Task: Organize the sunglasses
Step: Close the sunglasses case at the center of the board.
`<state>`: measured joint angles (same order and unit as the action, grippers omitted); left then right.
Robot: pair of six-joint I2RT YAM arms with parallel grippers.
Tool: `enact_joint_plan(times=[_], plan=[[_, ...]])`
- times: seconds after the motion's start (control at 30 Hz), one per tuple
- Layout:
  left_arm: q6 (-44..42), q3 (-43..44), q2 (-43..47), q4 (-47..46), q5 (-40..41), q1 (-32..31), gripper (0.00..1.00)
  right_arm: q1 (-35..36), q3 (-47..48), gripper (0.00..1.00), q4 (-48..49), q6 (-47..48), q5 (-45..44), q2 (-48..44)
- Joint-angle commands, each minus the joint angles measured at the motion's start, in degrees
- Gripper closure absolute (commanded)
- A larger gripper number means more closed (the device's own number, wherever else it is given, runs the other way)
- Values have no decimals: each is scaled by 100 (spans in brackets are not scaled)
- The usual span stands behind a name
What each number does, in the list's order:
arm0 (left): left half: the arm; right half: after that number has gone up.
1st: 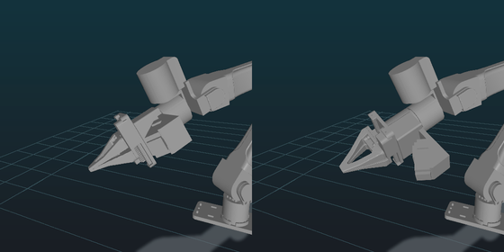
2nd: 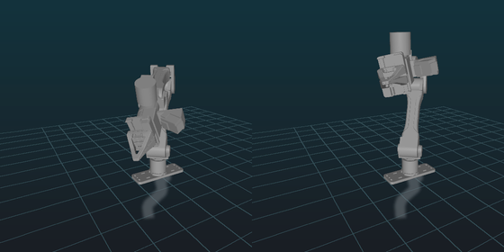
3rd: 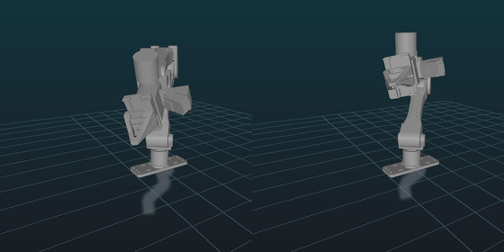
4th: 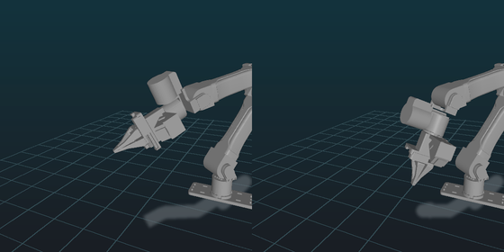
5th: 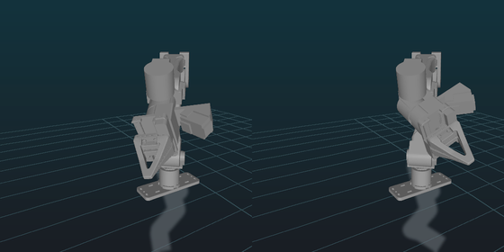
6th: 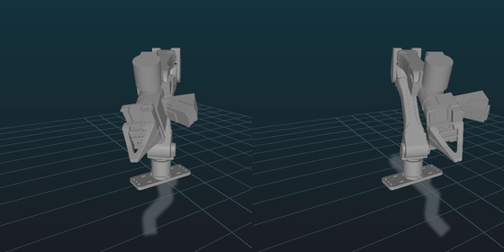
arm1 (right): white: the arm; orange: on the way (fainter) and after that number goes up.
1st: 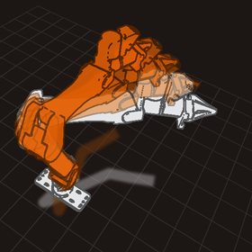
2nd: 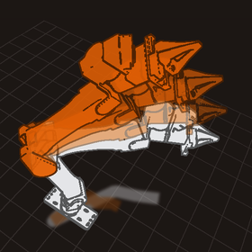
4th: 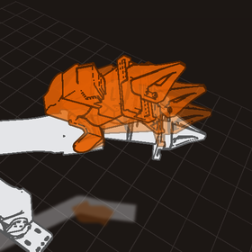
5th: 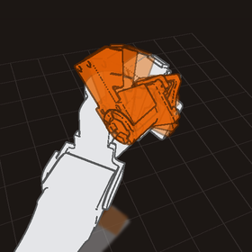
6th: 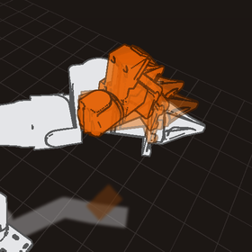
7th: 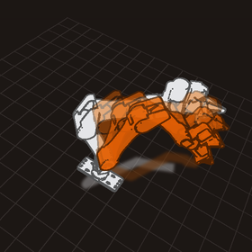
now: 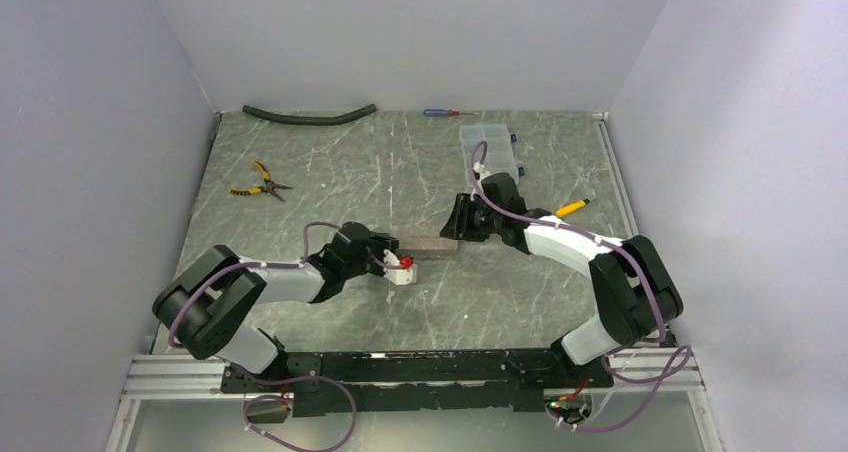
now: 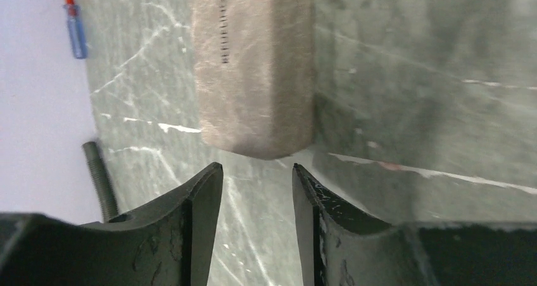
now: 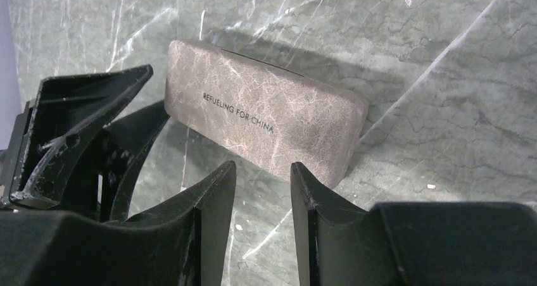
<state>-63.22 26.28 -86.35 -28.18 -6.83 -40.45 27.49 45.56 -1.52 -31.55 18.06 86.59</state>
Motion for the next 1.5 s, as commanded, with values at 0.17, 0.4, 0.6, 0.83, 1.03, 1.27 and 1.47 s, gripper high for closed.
enact_joint_plan(times=[0.17, 0.4, 0.6, 0.83, 1.03, 1.27, 1.47], plan=[[463, -16, 985, 1794, -941, -33, 41, 58, -45, 59, 179, 50, -7, 102], [1882, 471, 1235, 2776, -883, 191, 39, 47, 284, 51, -376, 1074, -99, -204], [3532, 668, 1757, 3125, -1129, 971, 15, 38, 798, 0, -648, 3464, 380, -539], [5407, 971, 1879, 3515, -938, 2092, 6, 376, 2000, 0, -1747, 5812, 826, 651], [5990, 854, 2013, 3557, -1154, 2971, 6, 1035, 2945, 0, -2684, 7220, 512, 1695], [5849, 680, 2213, 3474, -1280, 3055, 6, 1206, 3155, 0, -2351, 7174, -92, 2194], [5885, 584, 2277, 3339, -1412, 3060, 6, 1206, 3212, 0, -2618, 7387, -204, 2355]])
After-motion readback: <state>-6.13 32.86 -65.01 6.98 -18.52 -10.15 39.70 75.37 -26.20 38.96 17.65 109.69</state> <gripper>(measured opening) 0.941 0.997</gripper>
